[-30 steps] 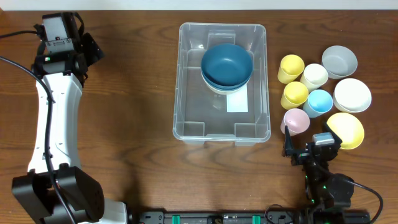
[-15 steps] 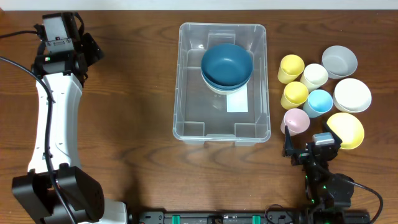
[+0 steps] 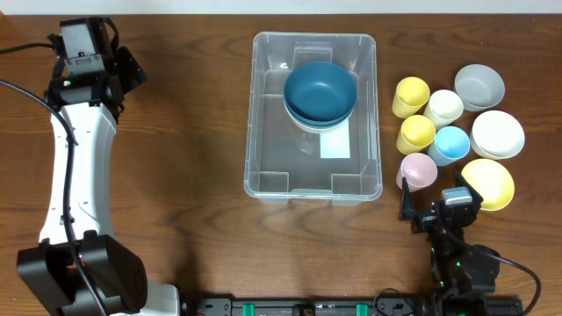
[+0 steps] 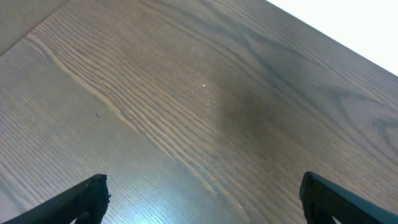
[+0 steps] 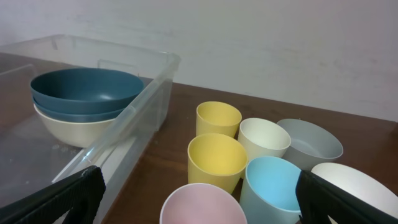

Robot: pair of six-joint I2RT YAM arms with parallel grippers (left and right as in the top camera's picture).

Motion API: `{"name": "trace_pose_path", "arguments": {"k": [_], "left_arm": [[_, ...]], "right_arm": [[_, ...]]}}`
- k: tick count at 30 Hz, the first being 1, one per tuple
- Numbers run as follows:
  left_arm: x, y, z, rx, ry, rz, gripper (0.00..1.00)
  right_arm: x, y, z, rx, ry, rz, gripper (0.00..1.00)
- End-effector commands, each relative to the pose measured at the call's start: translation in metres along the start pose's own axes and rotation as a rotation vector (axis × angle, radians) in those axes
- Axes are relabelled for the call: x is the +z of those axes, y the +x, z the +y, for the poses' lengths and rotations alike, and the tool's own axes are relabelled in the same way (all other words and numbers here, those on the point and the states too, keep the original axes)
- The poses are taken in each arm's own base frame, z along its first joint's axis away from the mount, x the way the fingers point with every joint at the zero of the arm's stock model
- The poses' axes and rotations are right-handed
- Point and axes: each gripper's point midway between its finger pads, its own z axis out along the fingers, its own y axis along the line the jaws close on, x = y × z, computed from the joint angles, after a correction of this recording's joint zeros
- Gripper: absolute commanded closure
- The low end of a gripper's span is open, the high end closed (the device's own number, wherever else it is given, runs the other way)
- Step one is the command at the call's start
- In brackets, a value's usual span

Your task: Pack container

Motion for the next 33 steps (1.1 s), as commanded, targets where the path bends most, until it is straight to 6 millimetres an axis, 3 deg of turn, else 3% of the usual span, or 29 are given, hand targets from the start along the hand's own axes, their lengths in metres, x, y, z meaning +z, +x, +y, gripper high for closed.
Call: {"name": "trace_pose_path", "arguments": {"k": [1,14,17,25,31,33], "left_arm": [[-0.008,-0.008,0.003,-0.008,-0.005,-0.026,0.02],[-0.008,-0.008,0.003,-0.007,-0.005,-0.025,0.02],[-0.008,-0.008,0.003,-0.007,-0.005,-0.026,0.02],[-0.008,-0.008,0.003,-0.008,-0.005,-0.026,0.02],[-0.008,-0.008,0.003,-0.007,-0.005,-0.026,0.02],[-0.008,-0.008,0.003,-0.007,-0.005,-0.026,0.02]], "right_arm": [[0.000,0.001,-0.002,-0.013,0.007,0.001,0.01],[-0.001,0.002,-0.009,-0.052,0.050,0.008,0.01],[-0.001,0.000,-0.019,-0.082,0.109,0.005,0.01],[-0.007,-0.044,-0.025,-0.069,0.142,-0.147,0.01],[-0.017,-0.047,-0.038,0.096,0.208,-0.063,0.01],[-0.026,-0.058,-0.050,0.098,0.277,-0.049,0.01]]}}
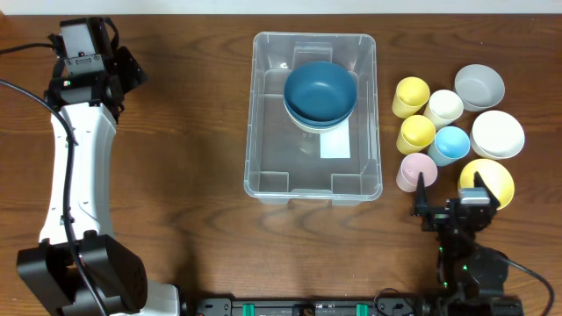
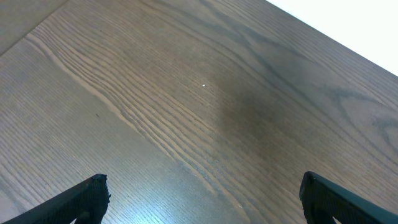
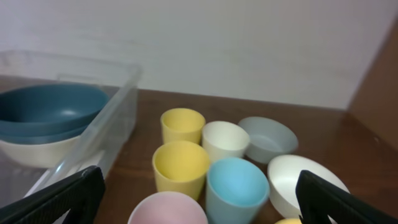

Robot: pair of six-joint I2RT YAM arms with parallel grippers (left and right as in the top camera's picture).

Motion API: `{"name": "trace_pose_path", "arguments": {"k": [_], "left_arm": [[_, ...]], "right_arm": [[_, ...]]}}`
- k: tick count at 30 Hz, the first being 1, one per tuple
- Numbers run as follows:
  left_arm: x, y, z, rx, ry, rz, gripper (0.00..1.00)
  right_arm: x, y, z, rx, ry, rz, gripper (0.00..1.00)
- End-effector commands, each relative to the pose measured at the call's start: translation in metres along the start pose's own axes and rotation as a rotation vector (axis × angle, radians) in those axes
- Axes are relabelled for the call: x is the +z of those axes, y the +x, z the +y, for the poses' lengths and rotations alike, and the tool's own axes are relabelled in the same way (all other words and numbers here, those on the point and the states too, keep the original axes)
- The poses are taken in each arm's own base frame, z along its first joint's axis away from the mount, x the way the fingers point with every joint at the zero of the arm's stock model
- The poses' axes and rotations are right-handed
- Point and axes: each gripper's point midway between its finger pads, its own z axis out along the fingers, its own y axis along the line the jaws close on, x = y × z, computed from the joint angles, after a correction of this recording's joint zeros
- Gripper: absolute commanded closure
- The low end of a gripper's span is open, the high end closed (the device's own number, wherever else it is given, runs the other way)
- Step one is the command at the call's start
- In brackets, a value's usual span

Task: Pack container
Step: 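Move the right gripper down toward the pink cup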

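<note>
The clear plastic container [image 1: 263, 105] holds a dark blue bowl [image 1: 320, 90] stacked on a cream one. To its right stand two yellow cups [image 1: 410, 95], a cream cup [image 1: 443, 107], a light blue cup [image 1: 451, 143] and a pink cup [image 1: 415, 170], with a grey bowl [image 1: 479, 86], a white bowl [image 1: 497, 133] and a yellow bowl [image 1: 488, 180]. My right gripper [image 1: 450, 204] is open just in front of the pink cup [image 3: 166, 210] and blue cup [image 3: 236, 186]. My left gripper [image 2: 202, 196] is open over bare wood at the far left.
The left arm's white link [image 1: 75, 167] runs down the table's left side. A white label [image 1: 335, 145] lies on the container floor. The container's near-right wall [image 3: 93, 158] stands left of the cups.
My right gripper has shifted to the right and turned, so the cups now sit more centred between its fingers. The left arm has not moved.
</note>
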Motion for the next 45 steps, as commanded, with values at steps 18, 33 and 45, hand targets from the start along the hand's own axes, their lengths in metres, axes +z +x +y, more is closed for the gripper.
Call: {"name": "trace_pose_path", "arguments": {"k": [18,33,45], "left_arm": [[-0.008,-0.008,0.003,-0.007,-0.005,-0.025,0.02],[-0.008,-0.008,0.003,-0.007,-0.005,-0.026,0.02],[-0.008,-0.008,0.003,-0.007,-0.005,-0.026,0.02]], "right_arm": [[0.036,-0.009,-0.015,0.070,0.079,0.473,0.01],[0.035,0.057,-0.055,0.439,0.398,0.685,0.20],[0.035,0.080,-0.026,0.500,0.242,0.820,0.18]]}}
